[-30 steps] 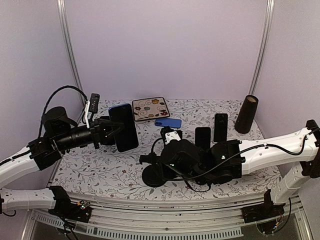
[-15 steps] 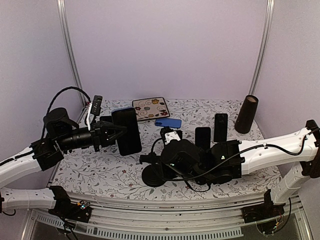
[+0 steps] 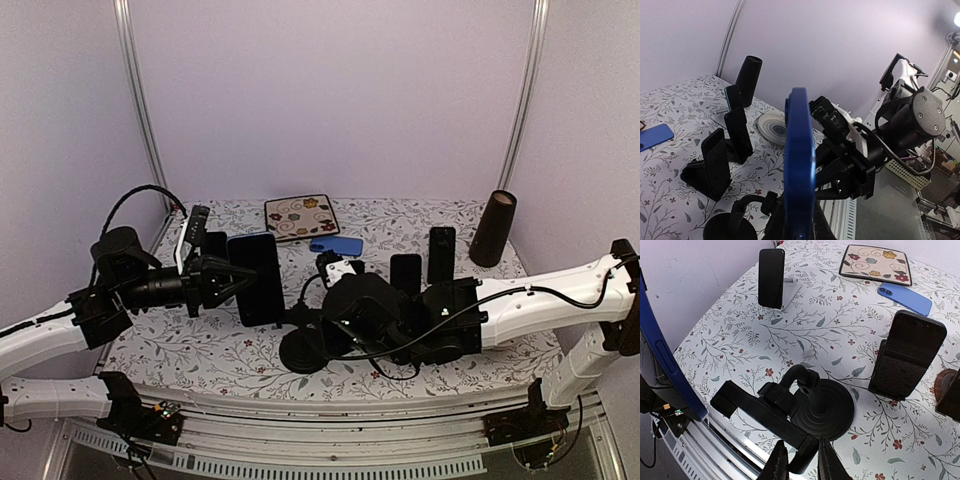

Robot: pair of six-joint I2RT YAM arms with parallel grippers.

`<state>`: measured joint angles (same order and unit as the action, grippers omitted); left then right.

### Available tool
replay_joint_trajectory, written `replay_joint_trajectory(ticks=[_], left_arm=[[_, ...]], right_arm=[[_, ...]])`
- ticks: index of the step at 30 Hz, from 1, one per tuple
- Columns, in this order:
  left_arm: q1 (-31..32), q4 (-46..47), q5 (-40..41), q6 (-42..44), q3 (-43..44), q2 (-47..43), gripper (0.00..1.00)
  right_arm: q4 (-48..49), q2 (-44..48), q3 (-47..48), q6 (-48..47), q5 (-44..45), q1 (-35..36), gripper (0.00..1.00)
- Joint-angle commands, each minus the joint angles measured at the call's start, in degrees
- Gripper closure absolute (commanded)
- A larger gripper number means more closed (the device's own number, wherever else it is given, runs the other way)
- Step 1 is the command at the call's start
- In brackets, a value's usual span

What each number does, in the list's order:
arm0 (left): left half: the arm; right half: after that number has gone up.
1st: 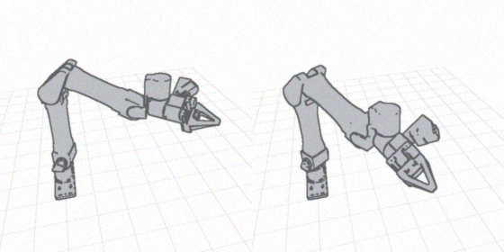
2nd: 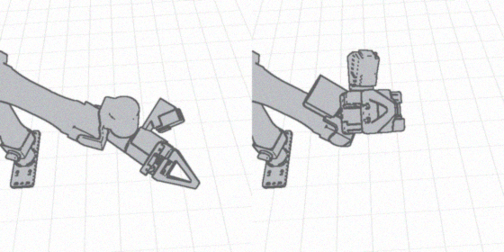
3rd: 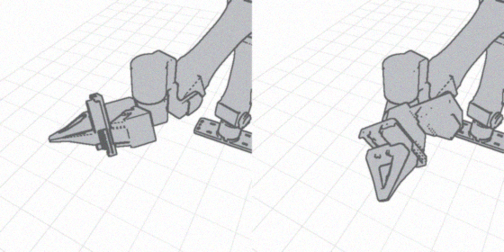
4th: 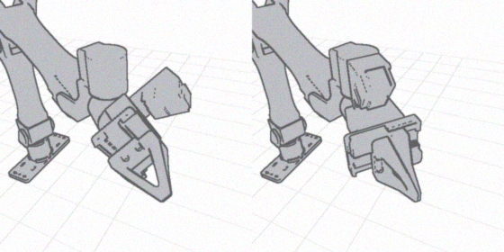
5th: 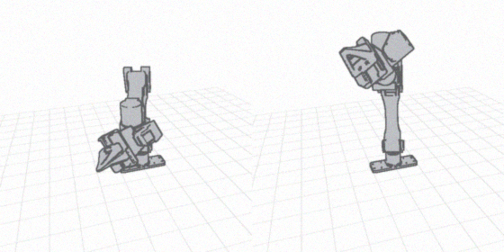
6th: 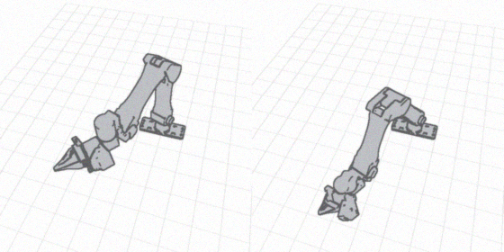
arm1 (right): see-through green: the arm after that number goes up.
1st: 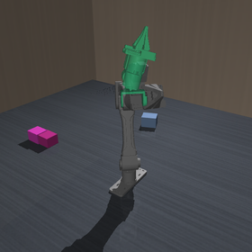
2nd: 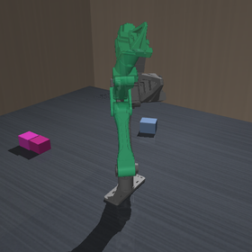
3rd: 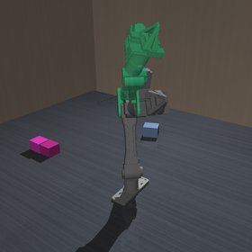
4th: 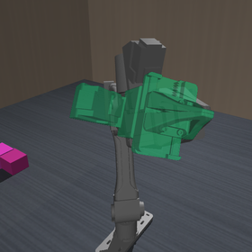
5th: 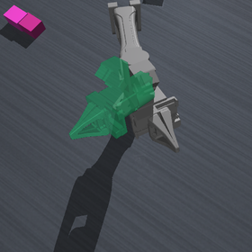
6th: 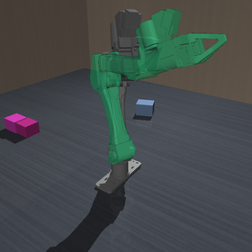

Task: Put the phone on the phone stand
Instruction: Adjust the phone stand at the center of the board.

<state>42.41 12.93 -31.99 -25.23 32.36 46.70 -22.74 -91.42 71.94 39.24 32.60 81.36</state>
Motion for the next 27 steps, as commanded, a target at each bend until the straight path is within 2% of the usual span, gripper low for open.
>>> replay_joint_trajectory(ticks=[1,6,16,27], left_arm=[[-0.3,5.4,-0.8,0.0,-0.6,-2.2,1.0],[-0.4,5.0,-0.3,0.4,-0.9,-3.2,1.0],[-0.3,5.3,-0.6,0.9,-1.1,-3.0,1.0],[-0.4,5.9,-0.9,0.7,-1.4,-3.0,1.0]], right_arm=[[10.2,1.7,-1.7,-4.8,-3.4,-0.6,0.98],[16.9,2.2,-4.3,-10.5,-7.1,-1.9,0.98],[20.3,0.6,-3.6,-17.7,-11.0,-2.6,0.97],[17.9,-0.2,-3.8,-18.0,-9.2,-2.5,0.77]])
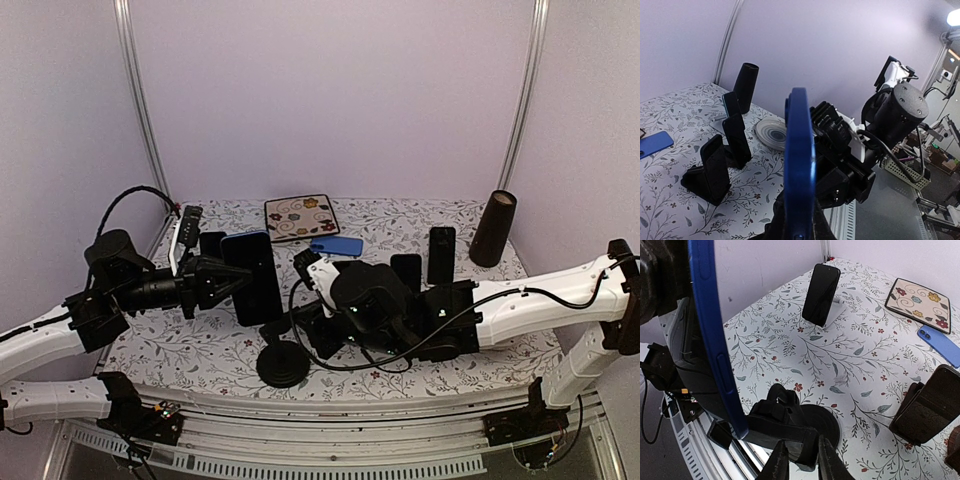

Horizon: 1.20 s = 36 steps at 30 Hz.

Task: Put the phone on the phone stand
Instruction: Adjust the phone stand at the center of the board, then hold the phone stand at the center of the board.

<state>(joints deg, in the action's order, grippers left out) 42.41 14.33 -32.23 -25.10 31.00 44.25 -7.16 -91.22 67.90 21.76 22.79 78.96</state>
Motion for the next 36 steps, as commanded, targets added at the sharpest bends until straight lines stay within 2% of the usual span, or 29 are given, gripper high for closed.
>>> replay_joint_trajectory(ticks=[1,9,17,25,29,36], left_arm=[[-0.3,4.5,-0.7,0.5,-0.1,-0.6,1.0],[-0.3,5.3,-1.0,0.1,-0.9,-0.9,1.0],[-0.3,6.6,-1.7,-0.3,-1.1,-0.7,1.0],[-0.2,8.2,-2.9,-0.7,-1.0,0.1,1.0],[0.2,9.1,-3.2,-0.7,-0.7,0.5,1.0],[1.9,13.1,-3.1,-1.0,-1.3,2.0,1.0]], right_arm=[[2.4,-0.3,0.1,-0.4,0.7,-0.2,0.75],[3.2,0.8,-2.5,0.0,0.4,-0.5,0.65],[11.5,5.9,-9.9,-3.4,-3.2,-1.7,0.52],[18.8,9.7,-15.8,-8.2,-3.7,-2.2,0.47],[25.4,12.0,-21.2,-10.8,-4.6,-3.1,0.41],[25.9,12.7,-21.9,-11.5,-5.2,-4.0,0.41]])
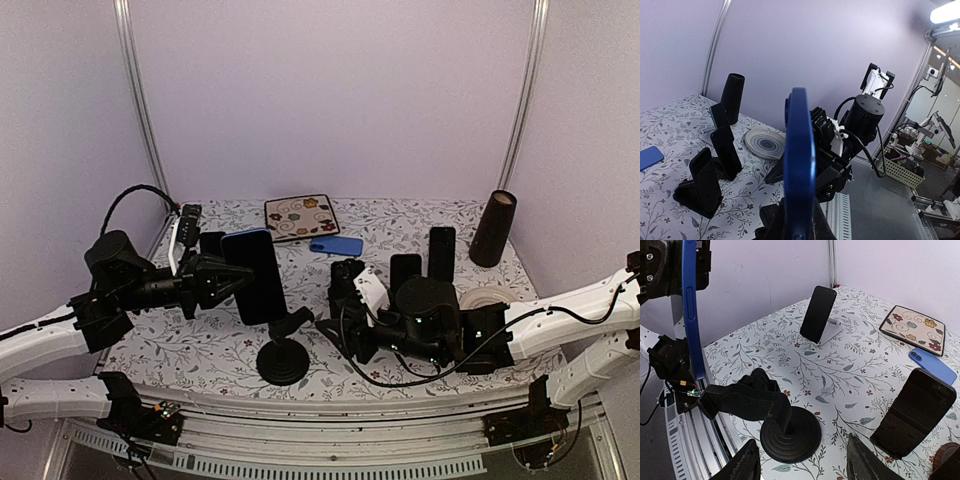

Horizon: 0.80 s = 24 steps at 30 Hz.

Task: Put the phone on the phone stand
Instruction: Hold the phone stand at the center of the board.

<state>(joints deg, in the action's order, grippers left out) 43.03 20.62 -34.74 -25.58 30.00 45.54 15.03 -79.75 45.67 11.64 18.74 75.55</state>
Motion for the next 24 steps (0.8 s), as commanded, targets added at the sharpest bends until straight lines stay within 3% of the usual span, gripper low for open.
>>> replay_joint_trajectory(ticks=[1,10,24], left_arm=[[1.9,8.0,-0.4,-0.7,-0.5,1.2,1.0],[4.7,13.1,1.0,-0.4,-0.7,3.1,1.0],[4.9,11.6,2.6,0.5,-1.2,1.0,1.0]], right_arm=[[3.9,0.6,0.6,-1.4,-1.3,-0.7,0.42],[8.8,-2.6,0.4,-3.4,-7.3,-2.2,0.55],[11.8,-6.6,0.6,-4.8,-10.9,-3.5,0.63]])
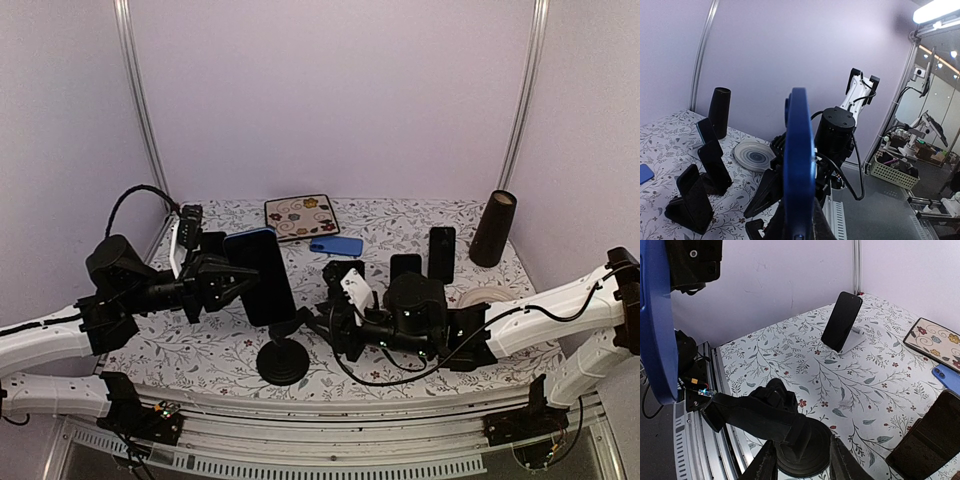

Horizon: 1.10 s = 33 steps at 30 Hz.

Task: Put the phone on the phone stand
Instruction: Hold the phone stand at the center of the board.

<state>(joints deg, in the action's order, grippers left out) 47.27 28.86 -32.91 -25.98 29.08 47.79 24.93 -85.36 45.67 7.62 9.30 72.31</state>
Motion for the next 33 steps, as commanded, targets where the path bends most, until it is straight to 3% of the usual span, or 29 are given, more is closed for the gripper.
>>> replay_joint_trajectory(ticks=[1,14,33], left_arm=[[0.7,3.4,0.8,0.8,-0.3,-1.3,1.0],[1.1,4.3,-0.1,1.0,-0.8,0.0,1.0],[2.2,7.6,-0.1,0.7,-2.2,2.2,1.0]], right_arm=[[1.9,-1.1,0.5,-0.7,-1.4,-0.2,0.64],[2.0,-1.6,1.5,0.3,-0.8,-0.2,0.7],[1.1,-1.5,2.4,0.8,0.9,-0.2,0.7]])
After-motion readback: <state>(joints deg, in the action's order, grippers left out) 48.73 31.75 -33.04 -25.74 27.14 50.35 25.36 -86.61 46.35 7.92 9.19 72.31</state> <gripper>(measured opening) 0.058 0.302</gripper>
